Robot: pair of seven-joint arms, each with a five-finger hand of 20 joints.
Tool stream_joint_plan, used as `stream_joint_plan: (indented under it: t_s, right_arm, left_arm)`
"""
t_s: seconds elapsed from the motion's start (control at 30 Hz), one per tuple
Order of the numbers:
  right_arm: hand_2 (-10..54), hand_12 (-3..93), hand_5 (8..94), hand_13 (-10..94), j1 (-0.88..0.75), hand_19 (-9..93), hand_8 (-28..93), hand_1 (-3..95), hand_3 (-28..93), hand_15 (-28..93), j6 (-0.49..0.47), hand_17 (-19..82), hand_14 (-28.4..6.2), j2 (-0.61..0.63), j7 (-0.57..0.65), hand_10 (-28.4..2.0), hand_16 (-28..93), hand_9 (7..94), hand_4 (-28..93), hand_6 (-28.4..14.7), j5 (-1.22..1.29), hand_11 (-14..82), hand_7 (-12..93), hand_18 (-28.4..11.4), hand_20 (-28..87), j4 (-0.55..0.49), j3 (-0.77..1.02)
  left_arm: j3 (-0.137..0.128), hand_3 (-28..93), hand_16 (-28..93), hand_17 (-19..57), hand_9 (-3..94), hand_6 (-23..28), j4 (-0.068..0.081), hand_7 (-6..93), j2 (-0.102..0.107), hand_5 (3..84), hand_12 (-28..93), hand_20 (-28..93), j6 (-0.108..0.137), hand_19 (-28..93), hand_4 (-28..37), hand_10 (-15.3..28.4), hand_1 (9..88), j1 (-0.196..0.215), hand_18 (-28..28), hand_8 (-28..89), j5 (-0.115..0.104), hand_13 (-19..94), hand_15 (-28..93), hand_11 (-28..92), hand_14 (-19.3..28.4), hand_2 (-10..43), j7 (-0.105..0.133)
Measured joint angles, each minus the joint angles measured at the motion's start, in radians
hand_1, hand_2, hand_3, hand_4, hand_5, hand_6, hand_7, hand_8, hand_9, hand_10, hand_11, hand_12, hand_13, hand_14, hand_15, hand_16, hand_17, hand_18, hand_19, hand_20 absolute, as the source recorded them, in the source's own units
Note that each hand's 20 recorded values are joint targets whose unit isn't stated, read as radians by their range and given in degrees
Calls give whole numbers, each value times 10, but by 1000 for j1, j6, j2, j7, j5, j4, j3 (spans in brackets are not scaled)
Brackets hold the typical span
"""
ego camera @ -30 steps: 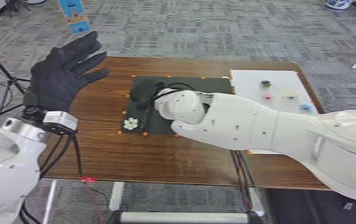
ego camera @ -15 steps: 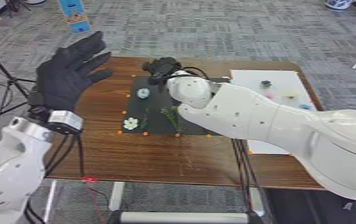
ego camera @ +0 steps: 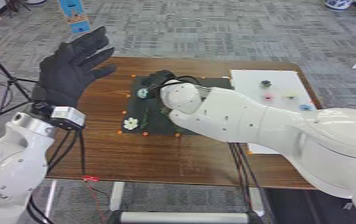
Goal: Arrange flowers
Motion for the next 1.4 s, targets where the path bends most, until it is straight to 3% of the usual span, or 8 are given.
stream_joint_plan:
  t_s: [0.2, 0.37, 0.83, 1.07, 1.4]
  right_arm:
    - [174, 415, 262, 764, 0, 932, -144, 263, 932, 902, 3, 433, -86, -9, -7, -113, 356, 751, 6, 42, 12, 628, 174, -251, 750, -8, -12]
    - [187, 409, 278, 768, -46, 932, -149, 257, 932, 905, -63, 435, -87, -15, -27, -112, 354, 758, 10, 44, -45, 639, 179, -253, 751, -3, 83]
    - [198, 402, 316, 772, -71, 932, -149, 253, 932, 905, -135, 441, -87, -11, -68, -110, 355, 767, 9, 43, -93, 650, 177, -255, 754, 19, 99]
    - [202, 402, 320, 773, -48, 932, -149, 250, 932, 904, -140, 442, -88, 34, -86, -110, 357, 769, 10, 44, -90, 652, 177, -255, 757, -55, 66]
    - [204, 401, 330, 774, -35, 932, -151, 249, 932, 904, -137, 442, -88, 72, -121, -109, 359, 770, 12, 43, -88, 650, 179, -255, 756, -103, 50]
  left_arm:
    - [2, 678, 62, -129, 201, 32, 2, 133, 0, 278, 175, 55, -5, 409, -283, 98, 200, -5, 256, -73, 0, 166, 109, 104, 130, -50, -1]
    - [3, 679, 62, -129, 201, 32, 3, 134, -1, 277, 175, 55, -8, 408, -283, 98, 198, -6, 256, -73, 0, 166, 109, 105, 131, -51, -1]
    - [-10, 678, 62, -129, 200, 32, 2, 134, -2, 277, 174, 54, -8, 408, -283, 99, 199, 5, 256, -74, 0, 165, 109, 105, 131, -50, -1]
    - [-38, 678, 61, -129, 201, 32, -6, 134, -3, 277, 174, 54, -6, 408, -283, 98, 199, 35, 256, -73, 0, 166, 108, 105, 131, -51, 0]
    - [-41, 675, 62, -129, 200, 31, -6, 134, -5, 277, 174, 53, -4, 407, -283, 98, 201, 43, 256, -73, 0, 166, 108, 104, 131, -49, 0]
